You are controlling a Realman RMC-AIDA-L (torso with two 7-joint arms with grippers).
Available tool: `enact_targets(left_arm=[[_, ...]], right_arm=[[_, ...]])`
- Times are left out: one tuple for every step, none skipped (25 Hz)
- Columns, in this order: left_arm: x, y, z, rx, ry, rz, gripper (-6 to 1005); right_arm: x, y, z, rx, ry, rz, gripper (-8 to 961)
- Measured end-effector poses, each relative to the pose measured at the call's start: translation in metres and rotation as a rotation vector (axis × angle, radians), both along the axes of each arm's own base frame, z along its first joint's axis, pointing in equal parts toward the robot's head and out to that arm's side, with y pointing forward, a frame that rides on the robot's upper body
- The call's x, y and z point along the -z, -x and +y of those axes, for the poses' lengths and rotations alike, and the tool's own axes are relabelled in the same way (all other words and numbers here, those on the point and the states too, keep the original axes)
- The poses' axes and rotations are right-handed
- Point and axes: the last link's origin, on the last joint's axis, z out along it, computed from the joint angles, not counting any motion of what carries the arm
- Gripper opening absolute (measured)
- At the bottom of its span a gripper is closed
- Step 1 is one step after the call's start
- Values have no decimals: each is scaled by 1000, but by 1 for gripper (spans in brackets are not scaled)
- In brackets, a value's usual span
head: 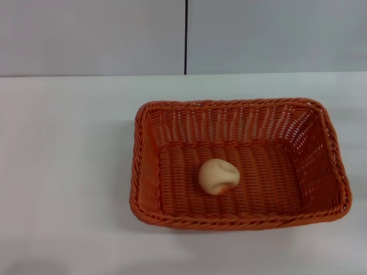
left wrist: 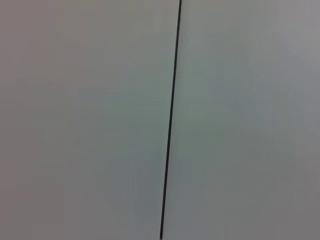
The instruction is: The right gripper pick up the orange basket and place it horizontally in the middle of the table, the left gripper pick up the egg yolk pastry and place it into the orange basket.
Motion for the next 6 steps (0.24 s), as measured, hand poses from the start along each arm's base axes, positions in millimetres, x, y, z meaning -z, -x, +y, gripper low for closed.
enact_targets(left_arm=[[1,0,-1,0,-3,-4,825],[1,-1,-3,-2,-7,-8,825],[2,-1,-4,-5,-13,-12,825],[3,-1,-5,-7,-17,-15,825],[3,-2,-5,-6,-16,-16,825],[4,-2,-5,-4,-14,-16,825]], right_arm=[[0,0,0,0,0,0,609],[0,0,0,-1,-1,0,609],[-1,0,0,-1,-4,1,609],[-1,0,0,0,-6,1,609],[-2,0,0,-2,-8,2,609],[-2,0,-1,-4,-10,3,609]])
